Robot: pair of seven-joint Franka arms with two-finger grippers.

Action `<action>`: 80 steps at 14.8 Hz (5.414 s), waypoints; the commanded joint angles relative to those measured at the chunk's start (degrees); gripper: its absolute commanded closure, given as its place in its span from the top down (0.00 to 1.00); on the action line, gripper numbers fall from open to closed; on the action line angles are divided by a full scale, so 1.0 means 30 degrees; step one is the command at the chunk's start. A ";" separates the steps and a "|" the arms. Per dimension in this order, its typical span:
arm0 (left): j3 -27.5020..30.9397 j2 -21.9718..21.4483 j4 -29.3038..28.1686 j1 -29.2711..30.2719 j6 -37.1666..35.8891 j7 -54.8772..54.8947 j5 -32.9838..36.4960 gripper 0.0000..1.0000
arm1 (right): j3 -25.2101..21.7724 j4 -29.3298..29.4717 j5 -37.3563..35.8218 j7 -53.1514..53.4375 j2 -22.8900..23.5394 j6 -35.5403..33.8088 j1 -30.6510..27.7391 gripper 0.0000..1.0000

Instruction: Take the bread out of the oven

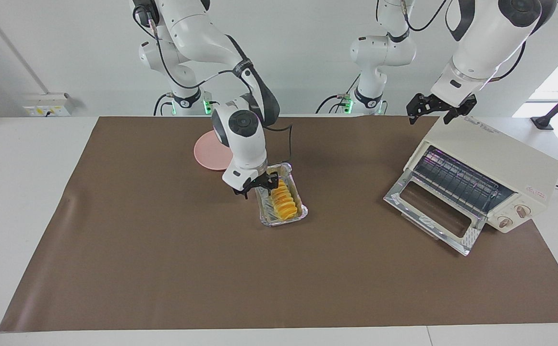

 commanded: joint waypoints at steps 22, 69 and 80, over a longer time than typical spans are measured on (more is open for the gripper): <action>-0.0112 -0.0173 -0.0033 0.0216 0.0093 0.0066 0.0308 1.00 | -0.0195 -0.0838 0.5224 -0.8858 -0.1655 -0.2350 -0.8270 0.00; -0.0112 -0.0173 -0.0033 0.0216 0.0064 0.0066 0.0308 1.00 | -0.0078 -0.3557 0.1768 -0.2998 -0.8765 -1.0079 -0.5197 0.00; -0.0112 -0.0173 -0.0033 0.0216 0.0093 0.0066 0.0308 1.00 | -0.0078 -1.3111 0.2002 -0.1448 -1.3404 -0.4964 -0.2124 0.00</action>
